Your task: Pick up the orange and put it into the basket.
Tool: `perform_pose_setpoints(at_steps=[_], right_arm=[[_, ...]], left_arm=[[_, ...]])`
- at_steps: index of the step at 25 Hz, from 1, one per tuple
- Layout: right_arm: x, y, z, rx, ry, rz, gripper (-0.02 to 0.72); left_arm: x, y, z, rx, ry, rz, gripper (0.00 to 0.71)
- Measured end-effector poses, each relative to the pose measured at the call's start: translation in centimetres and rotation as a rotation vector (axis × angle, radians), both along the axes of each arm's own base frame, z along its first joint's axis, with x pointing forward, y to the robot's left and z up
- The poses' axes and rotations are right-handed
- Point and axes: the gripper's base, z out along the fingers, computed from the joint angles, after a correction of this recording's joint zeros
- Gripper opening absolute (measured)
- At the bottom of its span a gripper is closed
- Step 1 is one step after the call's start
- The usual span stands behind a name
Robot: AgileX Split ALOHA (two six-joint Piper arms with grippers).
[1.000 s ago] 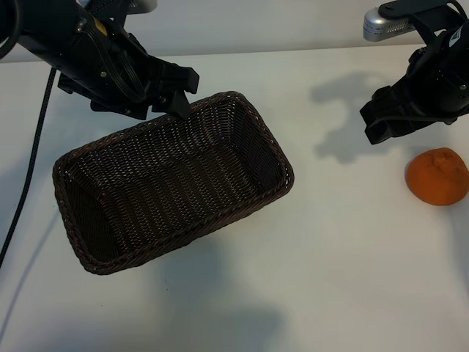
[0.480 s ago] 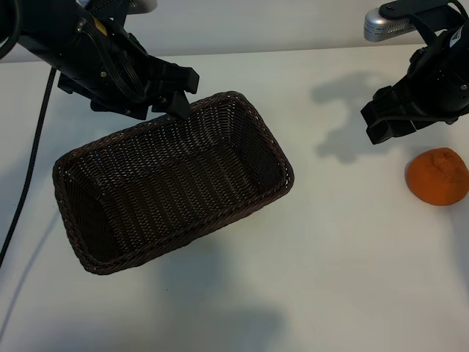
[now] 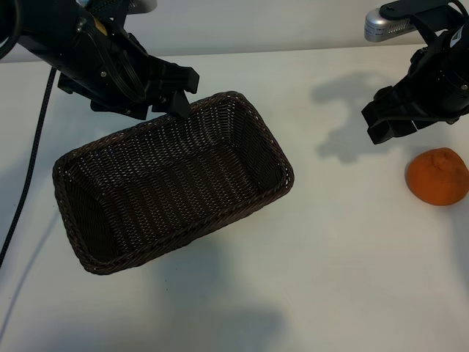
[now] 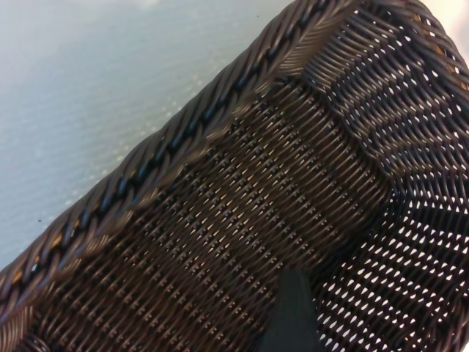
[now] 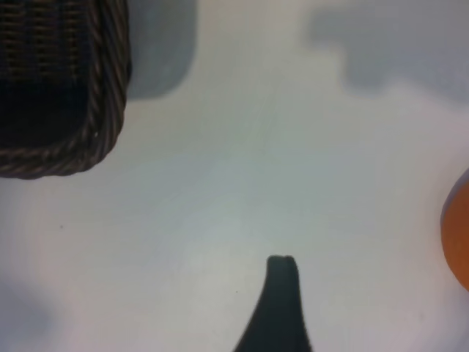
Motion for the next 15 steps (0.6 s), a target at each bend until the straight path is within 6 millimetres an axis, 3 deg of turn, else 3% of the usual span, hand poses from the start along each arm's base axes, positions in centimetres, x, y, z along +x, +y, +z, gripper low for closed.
perform_pose_setpoints(at_steps=[10,15], right_arm=[[0.0,0.0,0.0,0.000,0.000,0.000,0.595],[0.0,0.0,0.0,0.000,0.000,0.000,0.595]], left_arm=[[0.1,0.1,0.1,0.008,-0.015,0.000,0.586],[-0.9,1.7,1.7,0.103,-0.039,0.077,0.586]])
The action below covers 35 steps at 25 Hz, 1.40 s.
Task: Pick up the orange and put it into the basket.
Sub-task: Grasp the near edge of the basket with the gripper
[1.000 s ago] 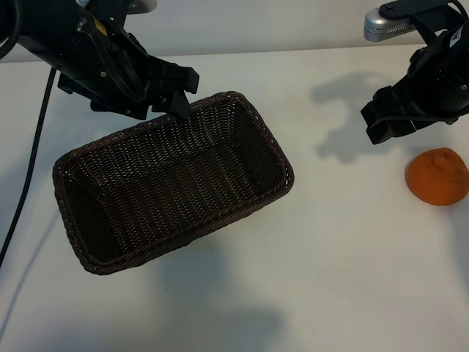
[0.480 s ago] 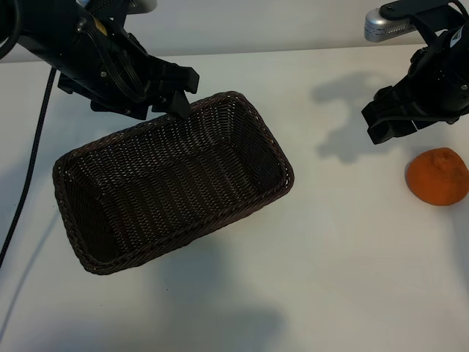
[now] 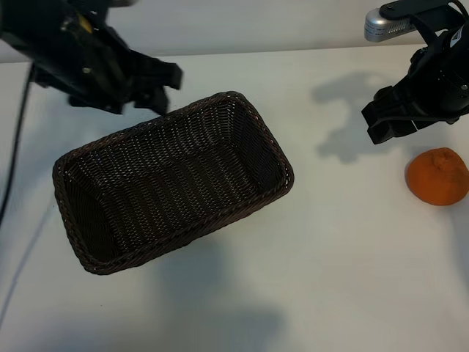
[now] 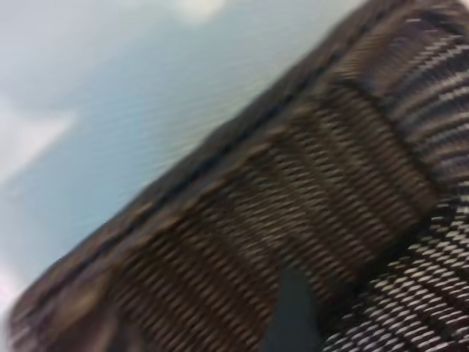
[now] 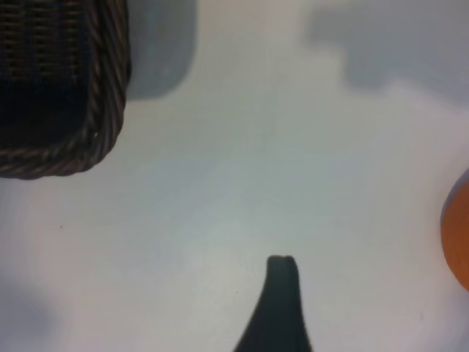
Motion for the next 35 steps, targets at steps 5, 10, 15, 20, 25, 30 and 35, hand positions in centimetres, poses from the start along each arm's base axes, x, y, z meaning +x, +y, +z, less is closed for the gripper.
perform_pose_setpoints(at_steps=[5,10,15,20,25,30,35], right_arm=[[0.0,0.0,0.0,0.000,0.000,0.000,0.595],[0.0,0.0,0.0,0.000,0.000,0.000,0.595],[0.0,0.0,0.0,0.000,0.000,0.000,0.594],[0.0,0.0,0.0,0.000,-0.001,0.000,0.594],[0.0,0.0,0.0,0.000,-0.001,0.000,0.594],[0.0,0.0,0.0,0.000,-0.001,0.000,0.594],[0.0,0.0,0.0,0.000,-0.001,0.000,0.594]], left_arm=[[-2.3,2.3,2.0,0.092,-0.024,0.132,0.586],[-5.0,3.8,1.6,0.112,-0.006,0.214,0.586],[-7.9,5.2,-0.1,0.123,0.042,0.287,0.586],[-10.7,7.1,-1.3,0.131,-0.010,0.434,0.586],[-12.8,8.9,-2.9,0.158,-0.060,0.585,0.586],[-12.4,8.9,-3.5,0.152,-0.077,0.619,0.586],[-11.1,8.1,-4.8,0.136,-0.049,0.618,0.586]])
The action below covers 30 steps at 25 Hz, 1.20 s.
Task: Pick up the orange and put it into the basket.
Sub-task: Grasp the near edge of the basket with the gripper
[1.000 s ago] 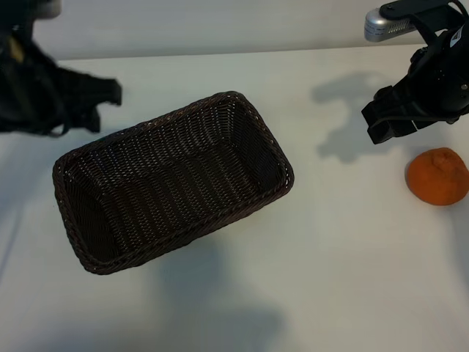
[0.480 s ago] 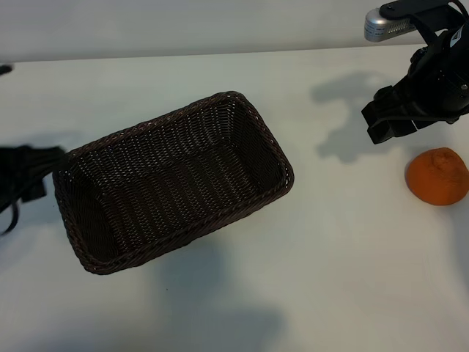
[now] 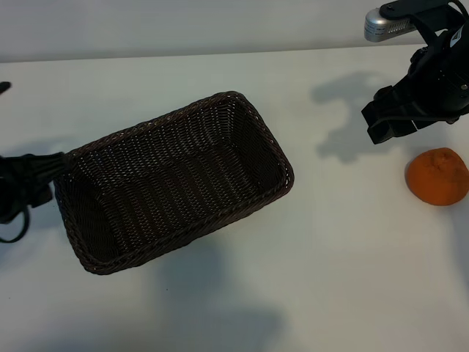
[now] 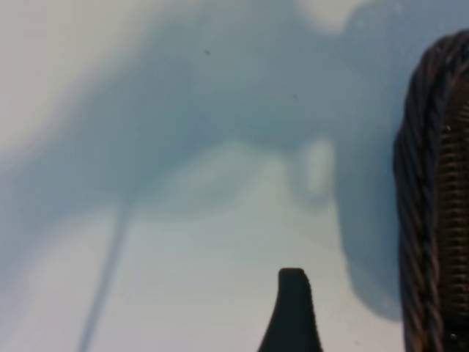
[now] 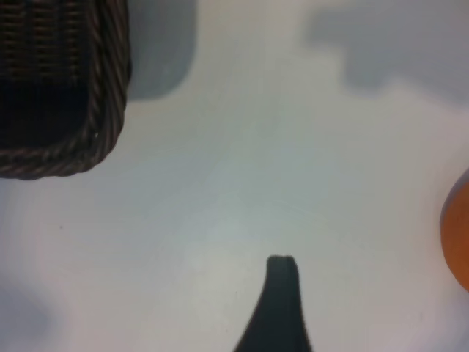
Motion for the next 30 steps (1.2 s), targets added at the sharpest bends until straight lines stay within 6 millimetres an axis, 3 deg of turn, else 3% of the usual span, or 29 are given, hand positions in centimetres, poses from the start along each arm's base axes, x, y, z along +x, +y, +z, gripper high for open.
perform_pose_setpoints(at_steps=[22,30], right_arm=[[0.0,0.0,0.0,0.000,0.001,0.000,0.594],[0.0,0.0,0.0,-0.003,0.003,0.001,0.594]], left_arm=[[3.2,-2.0,-5.2,-0.013,0.122,-0.023,0.586],[3.4,-2.1,-6.5,-0.016,0.145,-0.020,0.586]])
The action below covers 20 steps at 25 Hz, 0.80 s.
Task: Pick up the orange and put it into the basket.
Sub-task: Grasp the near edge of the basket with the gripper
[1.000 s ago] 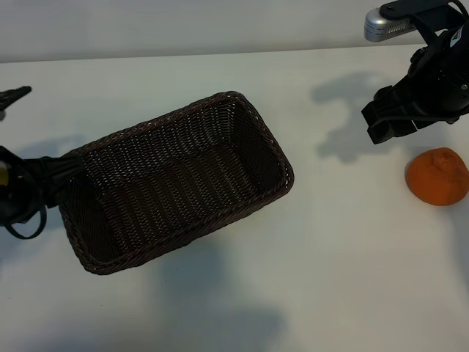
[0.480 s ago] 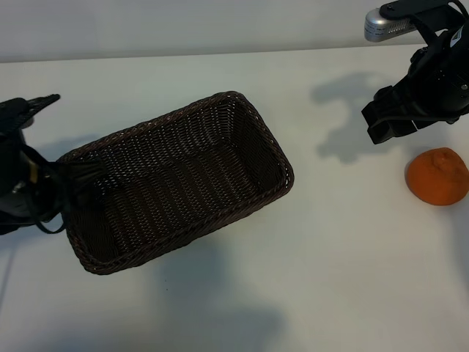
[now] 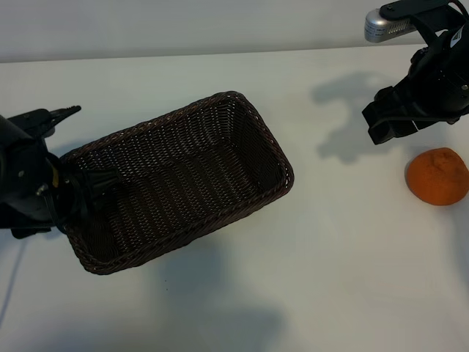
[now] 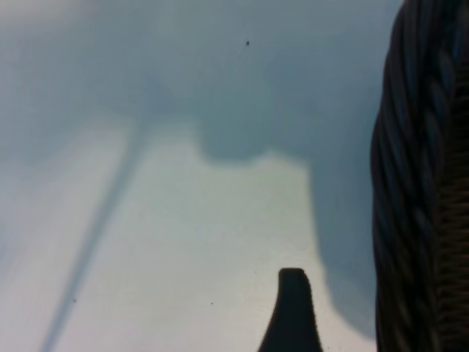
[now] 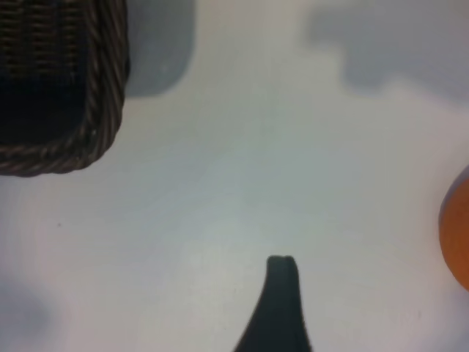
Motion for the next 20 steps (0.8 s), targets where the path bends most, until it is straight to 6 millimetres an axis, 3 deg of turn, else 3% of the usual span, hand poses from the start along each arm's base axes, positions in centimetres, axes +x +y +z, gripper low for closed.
perform_pose_setpoints(at_steps=[9,20], right_arm=[[0.0,0.0,0.0,-0.001,0.001,0.000,0.594],[0.0,0.0,0.0,-0.001,0.001,0.000,0.594]], left_arm=[[-0.1,1.9,-1.9,-0.082,-0.023,0.088,0.586],[0.8,2.1,-3.6,-0.156,0.020,0.077,0.586]])
